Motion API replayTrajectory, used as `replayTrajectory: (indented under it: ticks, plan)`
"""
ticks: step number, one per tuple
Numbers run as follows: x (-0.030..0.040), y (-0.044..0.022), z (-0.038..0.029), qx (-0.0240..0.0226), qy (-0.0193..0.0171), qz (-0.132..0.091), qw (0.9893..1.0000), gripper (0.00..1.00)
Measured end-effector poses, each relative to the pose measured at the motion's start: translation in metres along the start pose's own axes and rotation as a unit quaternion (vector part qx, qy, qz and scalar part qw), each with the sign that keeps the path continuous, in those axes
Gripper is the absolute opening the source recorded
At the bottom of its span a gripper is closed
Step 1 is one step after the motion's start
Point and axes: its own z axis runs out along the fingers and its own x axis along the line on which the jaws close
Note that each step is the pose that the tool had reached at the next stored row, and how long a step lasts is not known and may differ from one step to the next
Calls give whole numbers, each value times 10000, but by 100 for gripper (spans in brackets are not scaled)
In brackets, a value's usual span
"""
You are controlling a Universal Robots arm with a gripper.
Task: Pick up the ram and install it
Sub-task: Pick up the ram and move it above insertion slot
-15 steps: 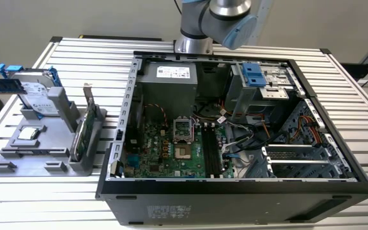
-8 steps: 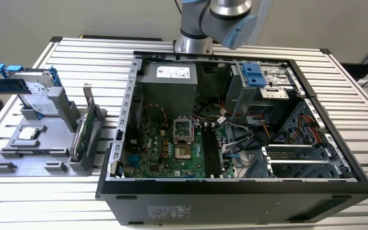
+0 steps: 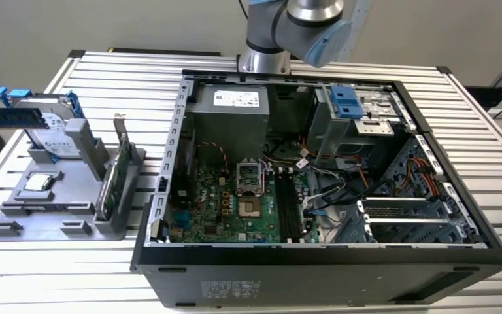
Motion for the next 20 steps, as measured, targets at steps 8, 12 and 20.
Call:
replayTrajectory:
  ticks: [8, 12, 20]
  plan:
    - [-4, 76, 2, 0, 0, 0, 10000, 0]
    - [-6, 113, 4, 0, 0, 0, 10000, 0]
    - [-9, 184, 6, 0, 0, 0, 10000, 0]
